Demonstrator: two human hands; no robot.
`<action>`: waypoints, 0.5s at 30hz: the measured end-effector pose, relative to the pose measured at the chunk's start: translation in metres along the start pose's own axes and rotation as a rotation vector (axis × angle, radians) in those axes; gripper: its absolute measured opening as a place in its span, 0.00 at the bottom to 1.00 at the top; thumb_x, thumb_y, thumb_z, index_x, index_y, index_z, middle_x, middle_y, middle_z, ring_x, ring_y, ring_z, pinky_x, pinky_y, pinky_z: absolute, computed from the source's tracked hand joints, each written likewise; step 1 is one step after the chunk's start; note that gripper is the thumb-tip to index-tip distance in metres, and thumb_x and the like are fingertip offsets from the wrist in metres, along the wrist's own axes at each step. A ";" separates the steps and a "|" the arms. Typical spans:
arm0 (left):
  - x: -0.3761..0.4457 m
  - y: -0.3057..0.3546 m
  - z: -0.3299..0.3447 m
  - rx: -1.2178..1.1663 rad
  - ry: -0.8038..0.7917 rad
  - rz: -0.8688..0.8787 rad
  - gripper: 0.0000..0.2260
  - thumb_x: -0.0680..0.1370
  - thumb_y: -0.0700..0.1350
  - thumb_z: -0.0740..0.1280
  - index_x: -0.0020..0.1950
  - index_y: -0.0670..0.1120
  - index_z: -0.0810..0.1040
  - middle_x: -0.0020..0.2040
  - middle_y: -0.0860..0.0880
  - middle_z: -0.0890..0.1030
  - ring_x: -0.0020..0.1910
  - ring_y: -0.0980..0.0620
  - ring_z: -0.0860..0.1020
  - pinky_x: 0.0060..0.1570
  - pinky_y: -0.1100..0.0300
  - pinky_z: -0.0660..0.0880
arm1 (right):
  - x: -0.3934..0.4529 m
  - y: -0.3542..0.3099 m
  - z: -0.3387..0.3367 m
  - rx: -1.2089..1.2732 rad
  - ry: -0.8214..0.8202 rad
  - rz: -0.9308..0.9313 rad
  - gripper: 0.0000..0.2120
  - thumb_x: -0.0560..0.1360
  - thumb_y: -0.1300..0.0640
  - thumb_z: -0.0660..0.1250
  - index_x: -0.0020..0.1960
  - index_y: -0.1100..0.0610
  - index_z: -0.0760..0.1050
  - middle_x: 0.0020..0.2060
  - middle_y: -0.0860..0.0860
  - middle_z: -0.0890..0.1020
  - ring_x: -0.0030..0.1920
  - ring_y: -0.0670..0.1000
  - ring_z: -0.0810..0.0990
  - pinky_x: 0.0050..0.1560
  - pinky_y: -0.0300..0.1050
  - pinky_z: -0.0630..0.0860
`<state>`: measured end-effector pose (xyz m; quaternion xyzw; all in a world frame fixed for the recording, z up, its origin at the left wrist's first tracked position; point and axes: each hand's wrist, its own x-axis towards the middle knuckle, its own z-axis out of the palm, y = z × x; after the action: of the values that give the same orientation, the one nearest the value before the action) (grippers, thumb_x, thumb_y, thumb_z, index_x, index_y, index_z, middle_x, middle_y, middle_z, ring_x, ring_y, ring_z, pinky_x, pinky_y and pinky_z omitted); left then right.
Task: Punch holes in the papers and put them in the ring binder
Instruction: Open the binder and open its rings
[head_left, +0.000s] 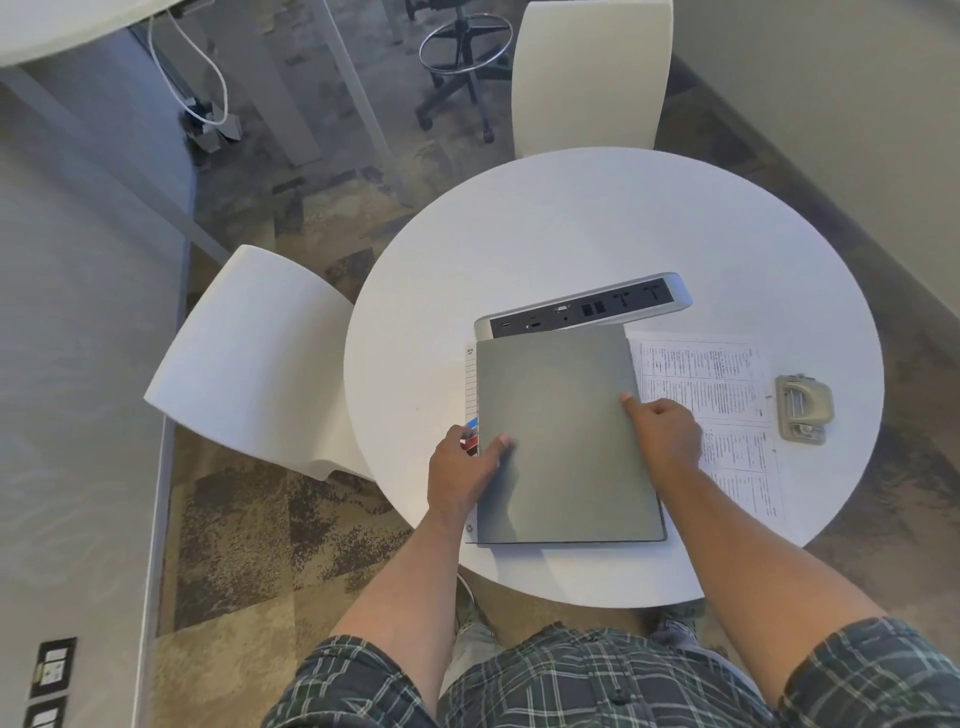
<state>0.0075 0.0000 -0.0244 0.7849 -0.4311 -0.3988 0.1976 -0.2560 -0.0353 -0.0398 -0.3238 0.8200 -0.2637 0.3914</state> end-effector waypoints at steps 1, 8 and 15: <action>0.000 0.001 -0.001 -0.031 -0.004 -0.007 0.24 0.73 0.64 0.74 0.58 0.48 0.77 0.54 0.51 0.82 0.52 0.51 0.80 0.55 0.55 0.77 | 0.001 -0.003 -0.006 0.064 0.020 -0.038 0.22 0.74 0.39 0.70 0.35 0.58 0.75 0.34 0.51 0.80 0.39 0.56 0.79 0.42 0.48 0.75; 0.002 0.009 -0.007 -0.182 0.003 -0.025 0.31 0.73 0.68 0.71 0.45 0.37 0.80 0.38 0.50 0.77 0.37 0.53 0.74 0.41 0.58 0.71 | 0.002 -0.046 -0.024 0.712 -0.635 0.013 0.32 0.72 0.31 0.71 0.49 0.62 0.83 0.44 0.58 0.86 0.44 0.56 0.84 0.50 0.47 0.75; -0.003 0.032 -0.025 -0.264 -0.289 -0.152 0.40 0.66 0.80 0.63 0.52 0.44 0.81 0.52 0.47 0.82 0.53 0.47 0.81 0.53 0.48 0.75 | -0.036 -0.060 0.030 0.285 -0.890 -0.165 0.11 0.78 0.47 0.67 0.56 0.52 0.79 0.42 0.44 0.87 0.47 0.46 0.84 0.49 0.47 0.81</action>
<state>0.0098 -0.0161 0.0126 0.7173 -0.3384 -0.5739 0.2041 -0.1944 -0.0530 0.0013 -0.4125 0.4996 -0.2396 0.7231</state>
